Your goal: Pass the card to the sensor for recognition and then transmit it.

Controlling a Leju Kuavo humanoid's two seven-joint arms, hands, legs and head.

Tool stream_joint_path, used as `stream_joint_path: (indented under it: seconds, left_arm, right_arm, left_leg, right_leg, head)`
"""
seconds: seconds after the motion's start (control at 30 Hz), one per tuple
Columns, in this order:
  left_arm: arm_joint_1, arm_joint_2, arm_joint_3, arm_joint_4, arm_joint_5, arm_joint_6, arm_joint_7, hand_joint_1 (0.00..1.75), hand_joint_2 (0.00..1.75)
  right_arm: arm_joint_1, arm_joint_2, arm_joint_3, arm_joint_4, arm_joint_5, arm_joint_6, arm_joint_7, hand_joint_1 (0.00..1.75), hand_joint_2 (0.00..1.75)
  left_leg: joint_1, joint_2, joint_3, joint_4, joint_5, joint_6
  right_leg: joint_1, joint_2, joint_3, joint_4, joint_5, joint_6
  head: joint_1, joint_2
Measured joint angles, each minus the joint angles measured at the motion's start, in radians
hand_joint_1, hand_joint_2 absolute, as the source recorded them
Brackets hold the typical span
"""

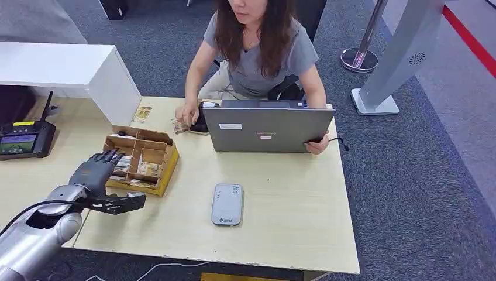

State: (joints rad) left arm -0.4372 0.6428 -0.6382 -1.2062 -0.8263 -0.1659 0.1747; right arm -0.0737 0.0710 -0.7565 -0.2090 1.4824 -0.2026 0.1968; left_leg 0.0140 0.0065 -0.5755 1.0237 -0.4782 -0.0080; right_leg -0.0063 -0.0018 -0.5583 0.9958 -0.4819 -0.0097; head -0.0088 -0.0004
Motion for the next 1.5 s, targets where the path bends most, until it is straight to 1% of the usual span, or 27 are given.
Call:
stream_joint_path:
  seconds: [0.37, 0.73, 1.5]
  left_arm:
    - [-0.018, -0.001, 0.036, -0.002, 0.003, -0.003, -0.008, 0.0, 1.75]
    - [-0.014, 0.008, 0.06, -0.027, 0.003, -0.023, 0.002, 0.0, 1.75]
    - [-0.003, -0.006, 0.064, -0.027, -0.023, -0.024, 0.003, 0.0, 1.75]
  right_arm:
    - [0.001, 0.0, 0.0, 0.0, 0.0, -0.002, 0.0, 0.0, 1.75]
    - [0.005, 0.0, 0.0, 0.0, 0.0, -0.004, -0.001, 0.0, 1.75]
    - [0.004, 0.0, 0.0, 0.0, 0.001, -0.006, -0.002, 0.0, 1.75]
  left_leg:
    - [0.0, 0.0, 0.0, 0.0, 0.0, 0.0]
    - [0.0, 0.0, 0.0, 0.0, 0.0, 0.0]
    - [0.0, 0.0, 0.0, 0.0, 0.0, 0.0]
  right_leg:
    - [0.0, 0.0, 0.0, 0.0, 0.0, 0.0]
    - [0.0, 0.0, 0.0, 0.0, 0.0, 0.0]
    - [0.0, 0.0, 0.0, 0.0, 0.0, 0.0]
  head:
    - [0.0, 0.0]
    - [0.0, 0.0]
    - [0.0, 0.0]
